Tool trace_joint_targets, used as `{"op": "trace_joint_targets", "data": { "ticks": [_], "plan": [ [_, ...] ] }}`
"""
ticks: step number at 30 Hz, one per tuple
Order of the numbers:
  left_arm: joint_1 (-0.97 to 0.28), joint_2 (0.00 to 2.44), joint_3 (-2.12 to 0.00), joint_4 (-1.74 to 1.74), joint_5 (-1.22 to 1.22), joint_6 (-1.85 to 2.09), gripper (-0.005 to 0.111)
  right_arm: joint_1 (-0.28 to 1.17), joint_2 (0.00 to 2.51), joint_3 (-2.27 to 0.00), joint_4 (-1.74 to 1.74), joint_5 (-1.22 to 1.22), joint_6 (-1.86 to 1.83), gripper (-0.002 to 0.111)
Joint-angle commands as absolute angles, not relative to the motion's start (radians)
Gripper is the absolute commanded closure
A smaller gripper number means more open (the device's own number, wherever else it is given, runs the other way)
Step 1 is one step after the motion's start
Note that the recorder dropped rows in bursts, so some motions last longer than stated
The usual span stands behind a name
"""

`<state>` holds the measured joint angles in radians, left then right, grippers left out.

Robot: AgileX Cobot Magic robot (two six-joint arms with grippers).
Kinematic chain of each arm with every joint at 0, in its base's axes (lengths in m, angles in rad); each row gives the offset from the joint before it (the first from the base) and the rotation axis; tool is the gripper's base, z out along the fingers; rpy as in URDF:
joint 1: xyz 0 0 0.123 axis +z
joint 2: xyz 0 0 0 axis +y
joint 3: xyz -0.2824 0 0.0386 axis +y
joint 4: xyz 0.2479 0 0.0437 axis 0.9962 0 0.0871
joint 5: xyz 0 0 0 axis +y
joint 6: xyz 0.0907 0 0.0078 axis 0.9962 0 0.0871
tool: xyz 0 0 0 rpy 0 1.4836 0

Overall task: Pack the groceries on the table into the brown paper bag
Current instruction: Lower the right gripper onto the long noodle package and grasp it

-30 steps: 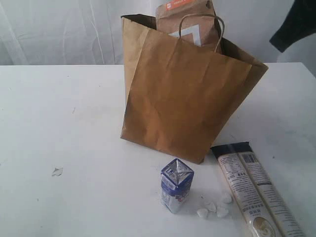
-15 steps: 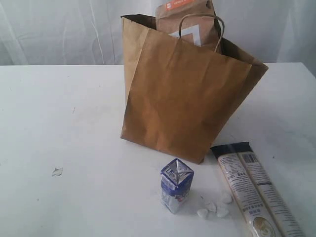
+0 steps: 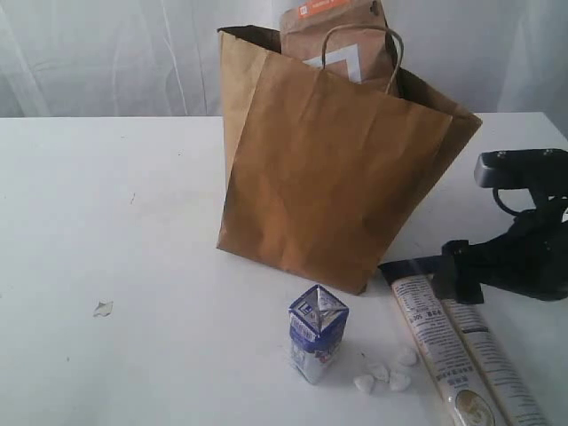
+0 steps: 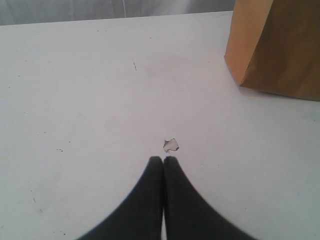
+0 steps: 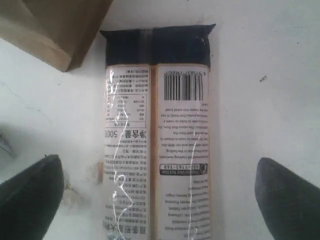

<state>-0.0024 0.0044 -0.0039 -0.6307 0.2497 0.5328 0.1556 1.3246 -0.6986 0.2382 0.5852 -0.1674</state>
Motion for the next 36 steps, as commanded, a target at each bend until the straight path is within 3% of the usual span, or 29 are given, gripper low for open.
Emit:
{"op": "trace_joint_targets", "data": {
  "ticks": [1,9,22,36],
  "plan": [
    [-0.002,0.000,0.000,-0.646,0.259,0.530,0.107,0.150,1.408,-0.697,0.274,0.478,-0.172,0.012],
    [-0.002,0.000,0.000,-0.646,0.259,0.530,0.107,0.254,1.578,-0.710,0.322,0.401,-0.446,0.012],
    [-0.002,0.000,0.000,-0.646,0.259,0.530,0.107,0.264,1.623,-0.710,0.321,0.248,-0.387,0.012],
    [-0.002,0.000,0.000,-0.646,0.259,0.530,0.107,0.264,1.687,-0.710,0.321,0.251,-0.387,0.012]
  ]
}}
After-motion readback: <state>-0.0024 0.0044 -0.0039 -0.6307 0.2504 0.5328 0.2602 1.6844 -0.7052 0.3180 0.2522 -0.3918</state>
